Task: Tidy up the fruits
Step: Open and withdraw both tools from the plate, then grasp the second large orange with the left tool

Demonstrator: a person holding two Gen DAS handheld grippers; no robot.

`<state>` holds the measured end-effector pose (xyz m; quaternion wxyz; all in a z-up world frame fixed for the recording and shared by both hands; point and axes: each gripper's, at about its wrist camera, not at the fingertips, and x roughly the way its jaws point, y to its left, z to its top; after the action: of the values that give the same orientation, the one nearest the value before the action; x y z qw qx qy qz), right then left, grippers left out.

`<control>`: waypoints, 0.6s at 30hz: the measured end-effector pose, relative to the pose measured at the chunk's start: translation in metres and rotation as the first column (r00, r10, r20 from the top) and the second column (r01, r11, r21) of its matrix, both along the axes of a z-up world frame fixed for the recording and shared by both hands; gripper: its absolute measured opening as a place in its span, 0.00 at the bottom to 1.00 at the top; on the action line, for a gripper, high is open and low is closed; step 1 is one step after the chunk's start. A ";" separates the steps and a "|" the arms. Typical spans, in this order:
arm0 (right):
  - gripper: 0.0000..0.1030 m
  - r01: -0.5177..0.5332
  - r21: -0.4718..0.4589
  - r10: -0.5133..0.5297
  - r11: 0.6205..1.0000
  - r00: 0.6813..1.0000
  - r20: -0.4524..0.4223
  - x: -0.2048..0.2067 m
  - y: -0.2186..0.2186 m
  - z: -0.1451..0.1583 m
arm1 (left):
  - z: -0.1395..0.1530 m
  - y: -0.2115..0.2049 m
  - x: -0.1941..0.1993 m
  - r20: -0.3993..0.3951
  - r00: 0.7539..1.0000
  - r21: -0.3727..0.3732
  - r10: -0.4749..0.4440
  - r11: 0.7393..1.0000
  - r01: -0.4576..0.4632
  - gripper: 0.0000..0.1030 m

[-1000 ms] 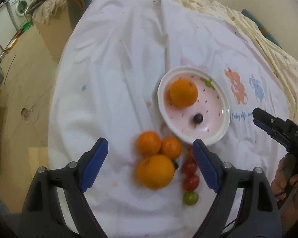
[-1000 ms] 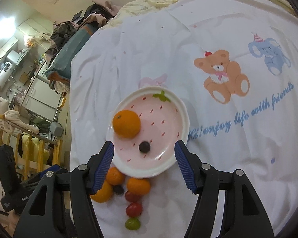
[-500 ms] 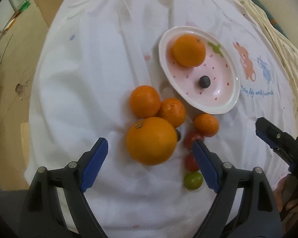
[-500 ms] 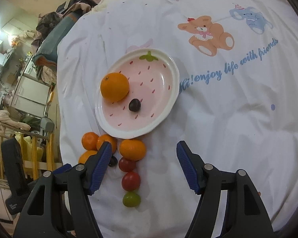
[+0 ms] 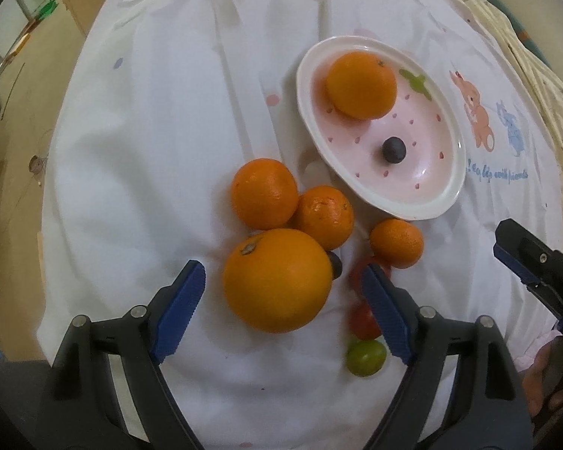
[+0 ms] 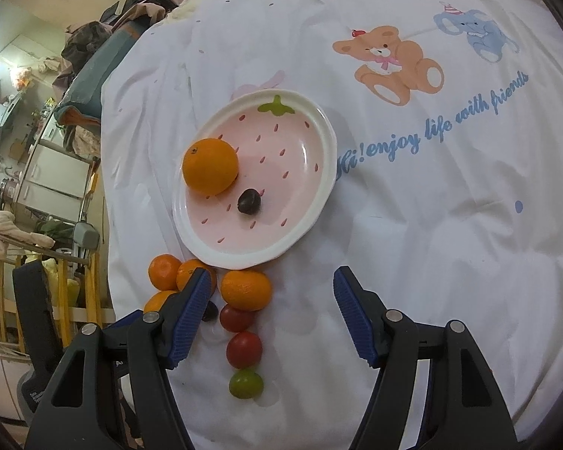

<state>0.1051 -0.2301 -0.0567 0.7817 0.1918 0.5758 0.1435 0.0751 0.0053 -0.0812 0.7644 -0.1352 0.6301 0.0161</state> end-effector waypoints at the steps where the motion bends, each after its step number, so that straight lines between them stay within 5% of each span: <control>1: 0.68 0.003 0.003 -0.003 1.000 1.000 0.000 0.000 -0.001 0.000 | -0.002 0.000 0.001 -0.008 1.000 0.001 -0.002 1.000 0.002 0.80; 4: 0.68 0.004 0.004 -0.004 1.000 1.000 0.001 0.000 -0.002 0.001 | -0.011 -0.002 0.001 -0.044 0.999 0.007 -0.001 1.000 0.002 0.73; 6: 0.68 0.007 0.003 -0.007 1.000 1.000 0.002 0.000 -0.003 0.001 | -0.013 0.000 0.001 -0.052 0.999 0.022 0.010 1.000 -0.009 0.58; 18: 0.68 0.004 -0.008 -0.004 1.000 1.000 -0.006 0.001 -0.001 0.001 | 0.003 -0.001 -0.013 -0.017 1.000 0.025 -0.021 0.999 0.021 0.53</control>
<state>0.1062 -0.2310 -0.0560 0.7809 0.1903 0.5785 0.1389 0.0617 0.0047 -0.0778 0.7609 -0.1187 0.6377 0.0174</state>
